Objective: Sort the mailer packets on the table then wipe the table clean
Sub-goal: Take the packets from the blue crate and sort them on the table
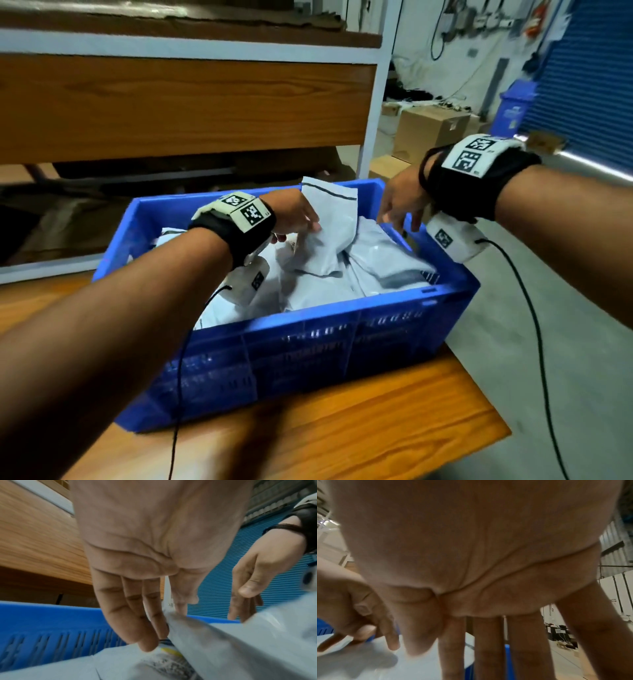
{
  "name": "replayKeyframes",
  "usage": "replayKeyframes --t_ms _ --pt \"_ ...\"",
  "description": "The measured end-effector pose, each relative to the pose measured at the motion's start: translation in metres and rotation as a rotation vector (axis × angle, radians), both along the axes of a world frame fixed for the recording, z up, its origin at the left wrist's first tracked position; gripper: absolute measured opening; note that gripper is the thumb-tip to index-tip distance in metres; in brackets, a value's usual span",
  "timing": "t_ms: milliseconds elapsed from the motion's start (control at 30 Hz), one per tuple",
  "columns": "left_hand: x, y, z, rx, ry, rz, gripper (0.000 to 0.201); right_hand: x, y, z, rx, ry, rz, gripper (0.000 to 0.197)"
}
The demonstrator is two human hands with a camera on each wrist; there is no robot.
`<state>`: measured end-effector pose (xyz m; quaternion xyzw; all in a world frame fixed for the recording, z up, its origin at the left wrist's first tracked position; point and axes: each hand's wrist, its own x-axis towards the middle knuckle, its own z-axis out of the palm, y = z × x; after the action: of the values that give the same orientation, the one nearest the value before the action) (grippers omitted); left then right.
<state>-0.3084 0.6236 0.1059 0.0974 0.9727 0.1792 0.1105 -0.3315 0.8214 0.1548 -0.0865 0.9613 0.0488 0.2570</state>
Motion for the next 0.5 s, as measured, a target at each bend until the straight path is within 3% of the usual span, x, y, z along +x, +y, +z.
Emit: replayKeyframes --t_ms 67,200,333,433,500 --pt "0.002 0.002 0.001 -0.092 -0.014 -0.046 0.021 -0.004 0.005 0.004 -0.014 0.005 0.015 0.030" --pt "0.000 0.015 -0.008 -0.311 -0.058 -0.085 0.047 -0.009 -0.001 0.002 0.022 0.074 0.115 0.046" --pt "-0.008 0.012 -0.016 -0.251 0.094 -0.075 0.064 -0.008 -0.012 -0.018 0.134 0.087 0.239 0.078" --pt "-0.003 0.014 -0.021 -0.207 -0.072 -0.109 0.092 -0.012 -0.012 -0.038 0.154 0.026 0.221 0.087" --pt "-0.002 0.017 -0.028 -0.254 -0.111 -0.105 0.100 -0.014 -0.010 -0.048 0.176 0.000 0.204 0.088"
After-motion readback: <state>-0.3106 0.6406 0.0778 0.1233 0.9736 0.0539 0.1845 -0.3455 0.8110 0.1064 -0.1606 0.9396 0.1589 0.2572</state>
